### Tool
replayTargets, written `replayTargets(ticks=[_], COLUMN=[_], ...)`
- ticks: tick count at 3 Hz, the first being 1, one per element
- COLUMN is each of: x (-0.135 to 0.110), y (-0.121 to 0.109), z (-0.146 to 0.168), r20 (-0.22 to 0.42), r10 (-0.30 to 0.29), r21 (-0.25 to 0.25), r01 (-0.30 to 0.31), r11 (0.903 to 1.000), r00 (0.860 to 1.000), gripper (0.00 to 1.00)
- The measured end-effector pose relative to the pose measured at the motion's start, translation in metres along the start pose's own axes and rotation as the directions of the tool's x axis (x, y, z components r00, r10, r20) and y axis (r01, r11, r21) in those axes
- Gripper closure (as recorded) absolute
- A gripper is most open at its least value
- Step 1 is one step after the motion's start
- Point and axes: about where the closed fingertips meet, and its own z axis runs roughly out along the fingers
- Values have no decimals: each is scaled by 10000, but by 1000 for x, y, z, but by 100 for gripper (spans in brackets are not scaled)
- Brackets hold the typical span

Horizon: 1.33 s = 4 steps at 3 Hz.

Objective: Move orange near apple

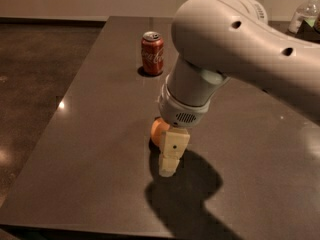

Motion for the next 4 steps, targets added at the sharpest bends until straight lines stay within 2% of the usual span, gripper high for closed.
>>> replayTargets(ticks=[1,2,3,4], x=[-1,6,13,32], y=[-4,-15,-28,-53], z=[6,-1,-12,-24], r20=[-31,-109,-260,-564], r10=[71,395,889,1995], r21=[-80,-38,41,325], r01=[-71,-396,-888,-1979], r11=[9999,9992,9960,9797], r00=[10000,9992,9957,9783], gripper=[26,57,81,100])
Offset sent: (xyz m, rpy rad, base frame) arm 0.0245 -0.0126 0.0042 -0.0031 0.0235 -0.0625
